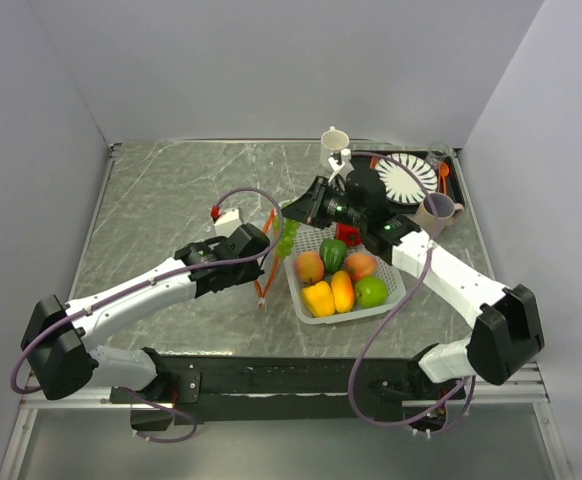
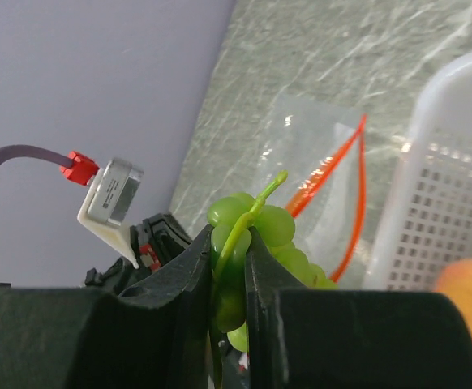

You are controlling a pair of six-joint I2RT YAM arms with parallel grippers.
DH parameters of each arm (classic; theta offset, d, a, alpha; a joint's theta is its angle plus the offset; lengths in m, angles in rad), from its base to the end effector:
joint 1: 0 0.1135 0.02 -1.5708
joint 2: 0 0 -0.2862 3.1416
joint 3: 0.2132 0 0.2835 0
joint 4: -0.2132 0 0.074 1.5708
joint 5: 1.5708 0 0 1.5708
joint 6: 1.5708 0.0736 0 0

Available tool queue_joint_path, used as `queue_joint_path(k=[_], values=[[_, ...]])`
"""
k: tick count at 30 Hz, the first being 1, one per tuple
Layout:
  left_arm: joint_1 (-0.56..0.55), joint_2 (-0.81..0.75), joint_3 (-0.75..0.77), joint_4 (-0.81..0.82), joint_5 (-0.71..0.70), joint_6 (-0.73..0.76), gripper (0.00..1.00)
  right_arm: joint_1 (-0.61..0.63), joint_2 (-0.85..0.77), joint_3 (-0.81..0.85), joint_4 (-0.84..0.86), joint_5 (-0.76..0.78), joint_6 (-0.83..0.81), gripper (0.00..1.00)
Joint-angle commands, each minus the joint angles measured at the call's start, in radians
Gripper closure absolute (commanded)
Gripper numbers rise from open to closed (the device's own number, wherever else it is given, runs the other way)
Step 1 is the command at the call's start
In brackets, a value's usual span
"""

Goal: Place the food in the zip-top bag and seal the zipper
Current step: Place the fake fruit in the zipper food storage bag.

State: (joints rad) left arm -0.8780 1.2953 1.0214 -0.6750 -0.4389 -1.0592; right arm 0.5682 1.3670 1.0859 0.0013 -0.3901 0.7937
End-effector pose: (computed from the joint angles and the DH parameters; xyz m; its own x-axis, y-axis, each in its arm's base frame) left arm 0.2202 -0.2163 0.2574 -0.7236 -0.3640 -0.5864 -0.1890 0.9216 -0.3389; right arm 0.3065 0.2289 0.3353 -0.7377 0.3114 -0.5991 -0.3990 0.5147 0.7589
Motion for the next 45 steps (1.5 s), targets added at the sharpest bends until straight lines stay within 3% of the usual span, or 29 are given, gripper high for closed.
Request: queue_joint_path(k=[1,9,17,27,34,39,43,45], values=[[0.004,-0.011,0.039,0.035,0.019,-0.002,0.99,0.047,0.062,0.04,0.082,-0.049,0.044,1.0],[0.004,-0.067,0.045,0.008,-0.006,-0.035,0.99,0.096,0.129,-0.015,0.126,-0.012,0.065,1.0],[0.005,-0.105,0.077,-0.044,-0.058,-0.044,0.99,0.13,0.113,-0.035,0.028,0.072,-0.002,1.0],[0.034,-0.047,0.151,-0.124,-0.093,-0.055,0.99,0.229,0.089,0.006,-0.106,0.246,-0.054,1.0],[0.036,-0.111,0.108,-0.092,-0.015,-0.079,0.99,0.251,0.216,0.172,-0.179,0.267,-0.094,0.99],[0.033,-0.182,0.048,-0.073,0.02,-0.136,0.99,0.249,0.335,0.363,-0.271,0.27,-0.137,0.79],[0.033,-0.221,0.032,-0.106,-0.015,-0.179,0.99,0.248,0.394,0.473,-0.376,0.304,-0.181,0.5],[0.033,-0.225,0.032,-0.121,-0.03,-0.186,0.99,0.243,0.386,0.477,-0.386,0.315,-0.191,0.41]])
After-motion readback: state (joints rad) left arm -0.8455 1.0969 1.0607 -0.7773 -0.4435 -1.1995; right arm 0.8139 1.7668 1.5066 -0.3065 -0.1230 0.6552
